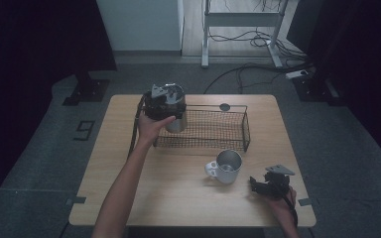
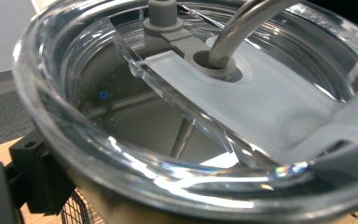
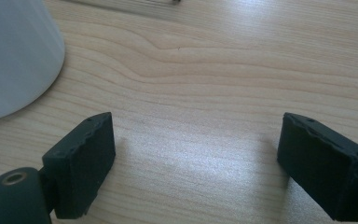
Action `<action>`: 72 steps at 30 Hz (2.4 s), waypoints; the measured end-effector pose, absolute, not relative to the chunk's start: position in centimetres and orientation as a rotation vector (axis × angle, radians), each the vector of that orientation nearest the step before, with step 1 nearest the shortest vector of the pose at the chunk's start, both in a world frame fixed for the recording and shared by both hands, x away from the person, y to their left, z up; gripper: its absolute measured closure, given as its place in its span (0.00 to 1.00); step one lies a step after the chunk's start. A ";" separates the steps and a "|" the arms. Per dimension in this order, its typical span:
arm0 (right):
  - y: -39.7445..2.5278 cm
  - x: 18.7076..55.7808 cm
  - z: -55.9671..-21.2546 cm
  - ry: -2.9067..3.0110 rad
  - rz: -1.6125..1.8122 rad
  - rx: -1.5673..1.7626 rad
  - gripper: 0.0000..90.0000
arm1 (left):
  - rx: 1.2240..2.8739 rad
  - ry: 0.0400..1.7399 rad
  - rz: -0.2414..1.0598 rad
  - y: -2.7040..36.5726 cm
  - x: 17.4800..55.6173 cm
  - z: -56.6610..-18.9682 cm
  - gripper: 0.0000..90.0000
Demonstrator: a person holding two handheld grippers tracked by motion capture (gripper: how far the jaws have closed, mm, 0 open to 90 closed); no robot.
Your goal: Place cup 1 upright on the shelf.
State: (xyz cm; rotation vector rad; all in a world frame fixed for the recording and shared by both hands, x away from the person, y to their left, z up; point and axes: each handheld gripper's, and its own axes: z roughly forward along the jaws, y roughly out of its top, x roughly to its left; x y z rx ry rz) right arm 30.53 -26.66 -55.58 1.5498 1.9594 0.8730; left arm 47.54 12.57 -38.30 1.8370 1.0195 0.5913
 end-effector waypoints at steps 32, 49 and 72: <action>-26.7 30.5 -55.6 1.959 0.873 1.550 0.12 | 1.887 1.100 0.582 11.7 49.6 -42.5 0.04; -26.7 30.5 -55.6 1.959 0.873 1.550 0.12 | 1.906 1.125 0.566 11.6 50.0 -44.0 0.04; -26.7 30.5 -55.6 1.959 0.873 1.550 0.12 | 1.939 1.148 0.555 11.4 50.2 -45.5 0.04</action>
